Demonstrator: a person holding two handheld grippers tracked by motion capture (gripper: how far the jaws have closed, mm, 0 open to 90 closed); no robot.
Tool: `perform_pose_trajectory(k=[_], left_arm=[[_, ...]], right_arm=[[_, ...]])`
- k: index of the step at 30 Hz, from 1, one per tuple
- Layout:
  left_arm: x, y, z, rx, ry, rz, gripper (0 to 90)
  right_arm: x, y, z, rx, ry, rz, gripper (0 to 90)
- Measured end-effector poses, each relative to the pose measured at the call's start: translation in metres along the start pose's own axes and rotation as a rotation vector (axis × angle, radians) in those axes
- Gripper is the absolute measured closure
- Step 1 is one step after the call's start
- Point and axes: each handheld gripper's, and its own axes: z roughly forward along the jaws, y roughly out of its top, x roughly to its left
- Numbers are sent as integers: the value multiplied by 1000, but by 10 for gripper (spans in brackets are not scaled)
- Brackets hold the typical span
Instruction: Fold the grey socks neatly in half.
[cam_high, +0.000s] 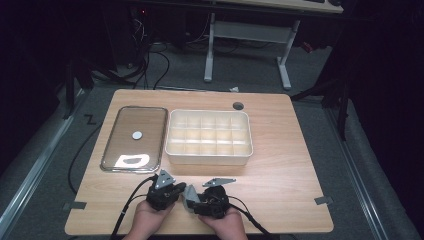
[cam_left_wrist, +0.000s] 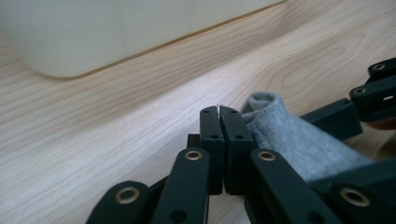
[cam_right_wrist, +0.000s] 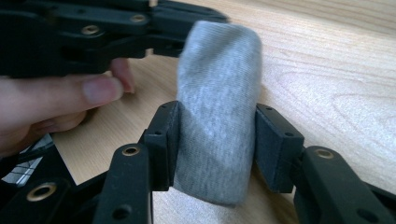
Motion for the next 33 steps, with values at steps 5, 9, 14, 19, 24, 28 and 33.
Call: perform_pose_trajectory(k=[5,9,14,19,24,28,33], left_arm=[[-4,3,3,-15,-45,10,900],[-2,6,6,-31,-86,0,900],[1,6,0,-29,-56,22,866],[16,0,-24,-46,26,29,739],[30,-21,-42,-61,111,38,640],[41,-31,-52,-86,156,18,575],[52,-32,-59,-86,157,-4,535]], right_arm=[[0,-1,-2,10,6,-1,534],[0,-3,-3,6,13,7,535],[0,-4,-3,30,34,1,637],[5,-1,-4,44,22,-50,701],[12,6,-8,62,-53,-130,707],[5,11,-17,72,-99,-134,706],[-6,14,-32,91,-164,-138,706]])
